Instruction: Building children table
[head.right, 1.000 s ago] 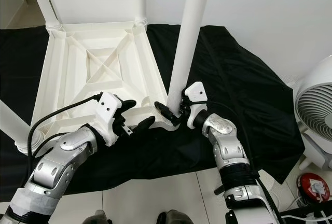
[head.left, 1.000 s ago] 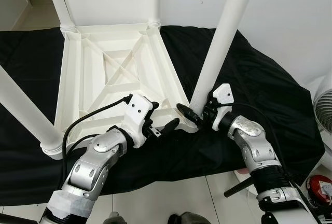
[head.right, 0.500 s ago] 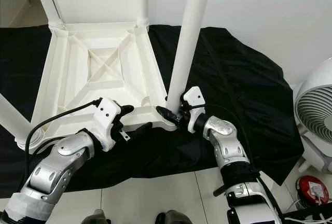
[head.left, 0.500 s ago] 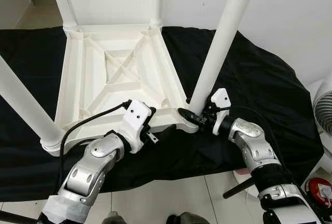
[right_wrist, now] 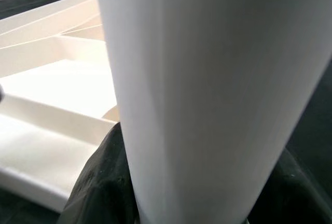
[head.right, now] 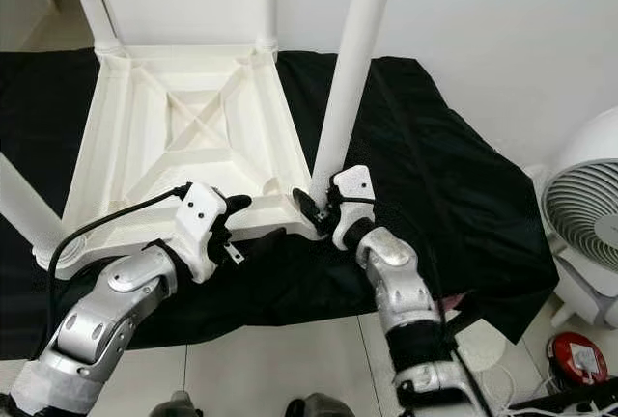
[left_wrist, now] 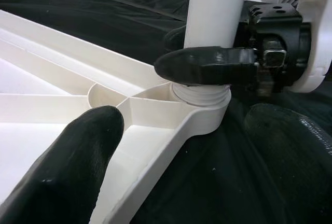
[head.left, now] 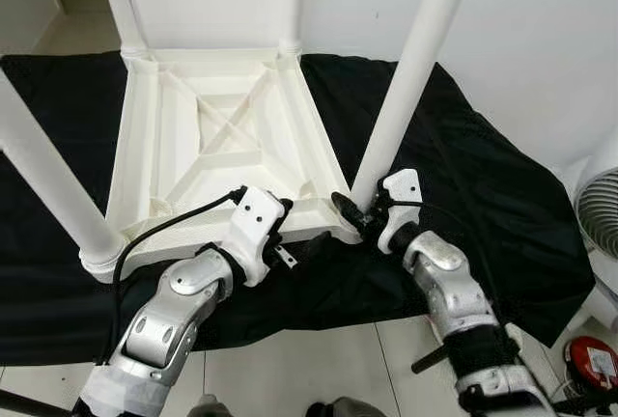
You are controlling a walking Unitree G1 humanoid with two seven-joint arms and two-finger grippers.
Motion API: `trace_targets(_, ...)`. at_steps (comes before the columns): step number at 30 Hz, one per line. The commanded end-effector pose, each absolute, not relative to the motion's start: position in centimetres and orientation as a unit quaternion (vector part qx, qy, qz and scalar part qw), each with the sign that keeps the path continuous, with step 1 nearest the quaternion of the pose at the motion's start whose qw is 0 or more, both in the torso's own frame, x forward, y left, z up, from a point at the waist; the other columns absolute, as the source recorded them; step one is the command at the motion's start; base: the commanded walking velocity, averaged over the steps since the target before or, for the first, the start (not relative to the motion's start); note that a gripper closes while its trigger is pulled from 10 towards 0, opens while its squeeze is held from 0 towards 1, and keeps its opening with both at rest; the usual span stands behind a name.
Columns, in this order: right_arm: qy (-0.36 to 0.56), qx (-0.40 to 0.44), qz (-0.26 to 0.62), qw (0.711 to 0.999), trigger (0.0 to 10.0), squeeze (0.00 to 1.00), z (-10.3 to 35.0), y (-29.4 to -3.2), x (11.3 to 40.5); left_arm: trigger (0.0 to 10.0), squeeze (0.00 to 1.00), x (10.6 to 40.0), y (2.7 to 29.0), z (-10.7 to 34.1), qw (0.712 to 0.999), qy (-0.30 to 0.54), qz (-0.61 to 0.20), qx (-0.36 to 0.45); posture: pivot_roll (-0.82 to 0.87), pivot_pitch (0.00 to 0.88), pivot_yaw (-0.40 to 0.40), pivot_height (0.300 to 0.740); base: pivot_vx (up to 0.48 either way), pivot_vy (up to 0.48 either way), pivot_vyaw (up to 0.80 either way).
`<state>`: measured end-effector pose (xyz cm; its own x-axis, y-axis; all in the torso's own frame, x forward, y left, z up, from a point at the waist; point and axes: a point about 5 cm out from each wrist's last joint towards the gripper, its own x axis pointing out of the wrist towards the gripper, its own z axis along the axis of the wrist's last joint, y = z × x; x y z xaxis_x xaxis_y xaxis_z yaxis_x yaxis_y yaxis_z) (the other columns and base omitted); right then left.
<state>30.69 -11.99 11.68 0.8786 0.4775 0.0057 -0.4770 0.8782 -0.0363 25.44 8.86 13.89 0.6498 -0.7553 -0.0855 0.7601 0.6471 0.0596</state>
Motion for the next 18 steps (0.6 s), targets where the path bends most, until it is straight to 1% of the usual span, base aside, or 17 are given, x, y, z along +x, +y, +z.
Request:
trace_targets(1, 0.012, -0.022, 0.216, 0.976, 10.0, 0.00, 11.0, -11.8, 30.5, 10.0, 0.00, 25.2, 8.6, 13.8, 0.903, 0.024, -0.425, 0.048, 0.08, 0.000, -0.083, 0.740, 0.000, 0.000, 0.00)
trace_targets(4, 0.017, -0.011, 0.154, 0.988, 10.0, 0.00, 11.0, -11.6, 30.6, 10.0, 0.00, 25.3, 8.5, 13.8, 0.903, 0.023, -0.426, 0.047, 0.08, 0.000, -0.086, 0.740, 0.000, 0.000, 0.00)
trace_targets(5, 0.017, -0.011, 0.154, 0.988, 10.0, 0.00, 11.0, -11.6, 30.6, 10.0, 0.00, 25.3, 8.5, 13.8, 0.903, 0.023, -0.426, 0.047, 0.08, 0.000, -0.086, 0.740, 0.000, 0.000, 0.00)
trace_targets(6, 0.015, -0.007, 0.134, 0.991, 10.0, 0.00, 11.1, -11.5, 30.6, 10.0, 0.00, 25.3, 8.5, 13.8, 0.904, 0.023, -0.425, 0.047, 0.08, 0.000, -0.089, 0.740, 0.000, 0.000, 0.00)
trace_targets(9, 0.013, 0.011, 0.089, 0.996, 10.0, 0.00, 11.3, -10.6, 30.5, 10.0, 0.00, 25.3, 8.4, 13.8, 0.904, 0.022, -0.425, 0.045, 0.08, 0.000, -0.089, 0.740, 0.000, 0.000, 0.00)
trace_targets(13, 0.011, 0.021, 0.089, 0.996, 10.0, 0.00, 11.7, -9.2, 30.1, 10.0, 0.00, 25.2, 8.2, 13.8, 0.904, 0.022, -0.425, 0.042, 0.08, 0.000, -0.091, 0.740, 0.000, 0.000, 0.00)
trace_targets(17, 0.011, 0.018, 0.092, 0.996, 10.0, 0.00, 11.8, -9.1, 29.9, 10.0, 0.00, 25.1, 8.2, 13.7, 0.904, 0.022, -0.425, 0.042, 0.08, 0.000, -0.091, 0.740, 0.000, 0.000, 0.00)
trace_targets(18, 0.005, 0.014, 0.093, 0.996, 10.0, 0.00, 11.9, -9.5, 29.9, 10.0, 0.00, 25.1, 8.3, 13.7, 0.904, 0.022, -0.425, 0.042, 0.08, 0.000, -0.092, 0.740, 0.000, 0.000, 0.00)
